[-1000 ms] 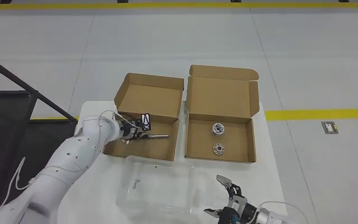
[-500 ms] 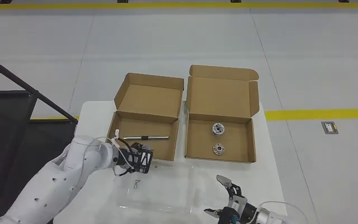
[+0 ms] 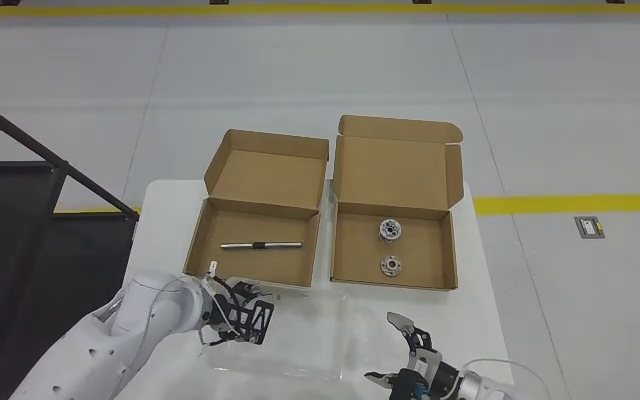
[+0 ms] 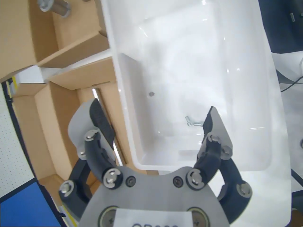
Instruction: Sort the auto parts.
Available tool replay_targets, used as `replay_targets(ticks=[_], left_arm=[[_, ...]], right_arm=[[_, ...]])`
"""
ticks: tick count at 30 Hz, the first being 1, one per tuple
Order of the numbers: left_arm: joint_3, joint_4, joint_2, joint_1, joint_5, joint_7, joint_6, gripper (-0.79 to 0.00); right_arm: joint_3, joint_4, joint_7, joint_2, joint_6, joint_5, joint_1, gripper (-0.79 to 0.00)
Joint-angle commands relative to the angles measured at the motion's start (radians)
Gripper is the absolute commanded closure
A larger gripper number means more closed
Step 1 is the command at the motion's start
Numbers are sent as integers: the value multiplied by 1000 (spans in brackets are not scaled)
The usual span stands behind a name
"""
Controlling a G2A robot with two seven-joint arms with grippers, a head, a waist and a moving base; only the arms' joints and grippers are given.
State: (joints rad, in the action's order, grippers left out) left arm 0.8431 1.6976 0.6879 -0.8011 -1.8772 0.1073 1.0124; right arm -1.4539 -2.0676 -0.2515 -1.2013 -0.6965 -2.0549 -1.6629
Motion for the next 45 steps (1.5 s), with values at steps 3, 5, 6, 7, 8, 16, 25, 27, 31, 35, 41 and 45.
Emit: replay_targets(ticks=[3, 5, 6, 7, 8, 16, 25, 27, 31, 35, 41, 45], left_arm=[[-28, 0, -9, -10, 24, -74, 0, -514], [-49, -1, -15, -9, 55, -121, 0, -431], [-66, -5, -17, -8, 76, -148, 0, -382], [-80, -1, -20, 0, 92, -175, 0, -363], [-92, -4, -22, 6, 120, -198, 0, -357], [-198, -51, -22, 101, 350, -412, 0, -406], [-327, -121, 16, 216, 561, -653, 0, -391], [-350, -134, 26, 236, 591, -687, 0, -376], [-380, -164, 46, 270, 628, -746, 0, -360], [-402, -197, 69, 289, 641, -785, 0, -345], [-426, -245, 105, 306, 647, -807, -5, -339], [-440, -276, 129, 314, 644, -817, -16, -323]], right_arm=[[0, 0, 0, 0, 0, 0, 0, -785], [0, 0, 0, 0, 0, 0, 0, -785], [0, 0, 0, 0, 0, 0, 0, -785], [0, 0, 0, 0, 0, 0, 0, -785], [0, 0, 0, 0, 0, 0, 0, -785], [0, 0, 0, 0, 0, 0, 0, -785], [0, 0, 0, 0, 0, 0, 0, -785], [0, 0, 0, 0, 0, 0, 0, -785], [0, 0, 0, 0, 0, 0, 0, -785], [0, 0, 0, 0, 0, 0, 0, -785], [0, 0, 0, 0, 0, 0, 0, -785], [0, 0, 0, 0, 0, 0, 0, -785]])
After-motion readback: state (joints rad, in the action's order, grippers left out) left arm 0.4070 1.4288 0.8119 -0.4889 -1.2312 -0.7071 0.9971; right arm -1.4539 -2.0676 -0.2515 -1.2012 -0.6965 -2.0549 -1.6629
